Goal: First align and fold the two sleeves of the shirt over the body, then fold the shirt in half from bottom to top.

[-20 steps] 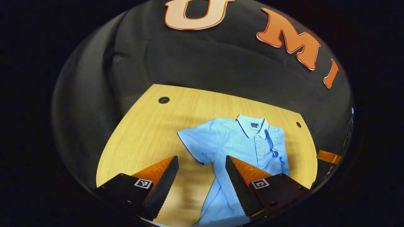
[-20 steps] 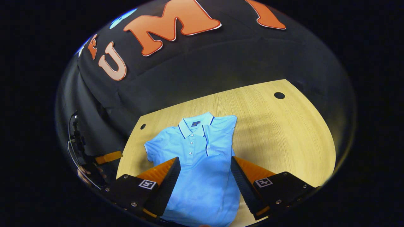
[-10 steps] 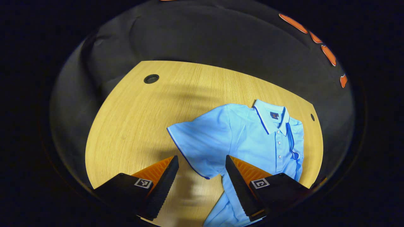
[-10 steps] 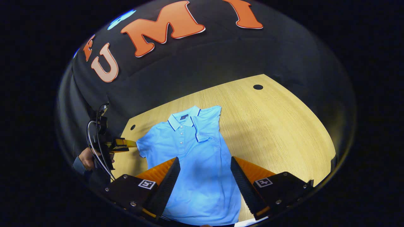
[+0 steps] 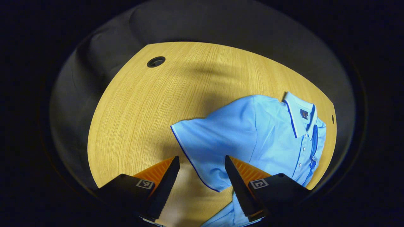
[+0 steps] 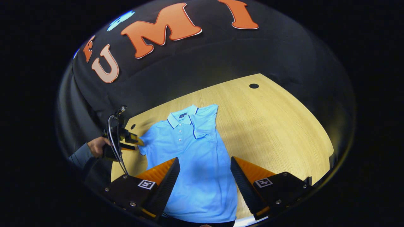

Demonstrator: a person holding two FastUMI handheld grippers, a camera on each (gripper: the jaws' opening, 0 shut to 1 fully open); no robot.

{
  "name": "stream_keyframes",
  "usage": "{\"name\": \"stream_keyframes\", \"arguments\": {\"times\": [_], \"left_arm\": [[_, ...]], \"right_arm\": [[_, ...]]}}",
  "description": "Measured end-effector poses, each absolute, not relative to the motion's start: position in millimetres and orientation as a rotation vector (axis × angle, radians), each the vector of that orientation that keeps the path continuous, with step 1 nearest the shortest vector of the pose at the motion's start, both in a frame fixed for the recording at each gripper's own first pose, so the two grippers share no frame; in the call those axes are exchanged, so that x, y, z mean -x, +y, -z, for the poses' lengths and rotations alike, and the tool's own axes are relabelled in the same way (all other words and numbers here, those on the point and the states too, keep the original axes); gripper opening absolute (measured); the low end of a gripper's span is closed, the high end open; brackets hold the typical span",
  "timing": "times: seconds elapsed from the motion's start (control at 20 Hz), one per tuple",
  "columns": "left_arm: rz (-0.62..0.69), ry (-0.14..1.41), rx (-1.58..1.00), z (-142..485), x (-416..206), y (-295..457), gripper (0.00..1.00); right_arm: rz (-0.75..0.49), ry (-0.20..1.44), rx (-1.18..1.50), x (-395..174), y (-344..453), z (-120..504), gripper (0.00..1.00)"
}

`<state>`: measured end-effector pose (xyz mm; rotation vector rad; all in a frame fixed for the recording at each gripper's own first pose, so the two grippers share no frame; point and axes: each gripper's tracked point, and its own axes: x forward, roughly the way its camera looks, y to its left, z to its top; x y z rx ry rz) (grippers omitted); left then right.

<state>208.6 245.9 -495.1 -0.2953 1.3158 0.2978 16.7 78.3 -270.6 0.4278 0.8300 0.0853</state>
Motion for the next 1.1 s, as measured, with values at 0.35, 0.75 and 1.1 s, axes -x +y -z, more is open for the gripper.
{"name": "stream_keyframes", "arguments": {"times": [0.35, 0.75, 1.1], "left_arm": [[-0.24, 1.279, 0.309, 503, -231, 236, 0.42], [-0.112, 1.205, 0.367, 475, -243, 210, 0.07], [0.057, 1.155, 0.226, 433, -264, 166, 0.07]], "right_arm": [[-0.126, 0.849, -0.439, -6, 80, 278, 0.98], [-0.105, 0.861, -0.435, 16, 60, 288, 0.98], [-0.088, 0.871, -0.441, 27, 54, 288, 0.98]]}}
